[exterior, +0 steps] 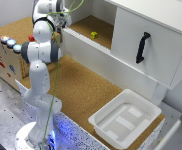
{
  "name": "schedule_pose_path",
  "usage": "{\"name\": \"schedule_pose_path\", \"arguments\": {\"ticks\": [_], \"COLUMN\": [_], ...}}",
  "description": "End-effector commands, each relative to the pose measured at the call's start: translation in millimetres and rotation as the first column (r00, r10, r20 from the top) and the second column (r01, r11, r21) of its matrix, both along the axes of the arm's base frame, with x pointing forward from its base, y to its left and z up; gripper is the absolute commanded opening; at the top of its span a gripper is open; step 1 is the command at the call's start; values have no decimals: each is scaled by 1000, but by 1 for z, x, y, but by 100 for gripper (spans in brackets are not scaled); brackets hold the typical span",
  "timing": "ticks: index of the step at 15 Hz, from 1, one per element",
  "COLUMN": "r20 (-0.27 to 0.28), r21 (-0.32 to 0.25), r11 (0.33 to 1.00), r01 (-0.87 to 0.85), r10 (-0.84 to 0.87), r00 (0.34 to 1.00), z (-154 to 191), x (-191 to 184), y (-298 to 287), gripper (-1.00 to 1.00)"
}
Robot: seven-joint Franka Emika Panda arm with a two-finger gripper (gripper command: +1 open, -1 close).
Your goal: Put the purple block inside the left cabinet
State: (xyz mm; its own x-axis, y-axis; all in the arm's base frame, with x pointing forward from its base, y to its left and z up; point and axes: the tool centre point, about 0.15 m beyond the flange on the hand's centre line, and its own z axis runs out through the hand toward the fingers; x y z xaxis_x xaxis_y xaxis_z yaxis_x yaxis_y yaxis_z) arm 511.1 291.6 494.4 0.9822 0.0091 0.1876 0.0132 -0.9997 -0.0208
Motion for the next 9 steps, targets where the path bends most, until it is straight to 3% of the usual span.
{"name": "schedule_pose_path", "arguments": {"ticks": [1, 3, 5, 9], "r20": [60, 53, 29, 18], "r21": [113, 91, 111, 36], "r11": [986, 988, 987, 988], "r01": [123, 122, 113, 149], "r10": [-130, -127, -117, -150], "r00": [990, 990, 993, 989], "z": [-13, -9, 0, 16], "x": [30, 48, 67, 92], "y": [-1, 14, 16, 23], "gripper": [-100, -100, -100, -100]}}
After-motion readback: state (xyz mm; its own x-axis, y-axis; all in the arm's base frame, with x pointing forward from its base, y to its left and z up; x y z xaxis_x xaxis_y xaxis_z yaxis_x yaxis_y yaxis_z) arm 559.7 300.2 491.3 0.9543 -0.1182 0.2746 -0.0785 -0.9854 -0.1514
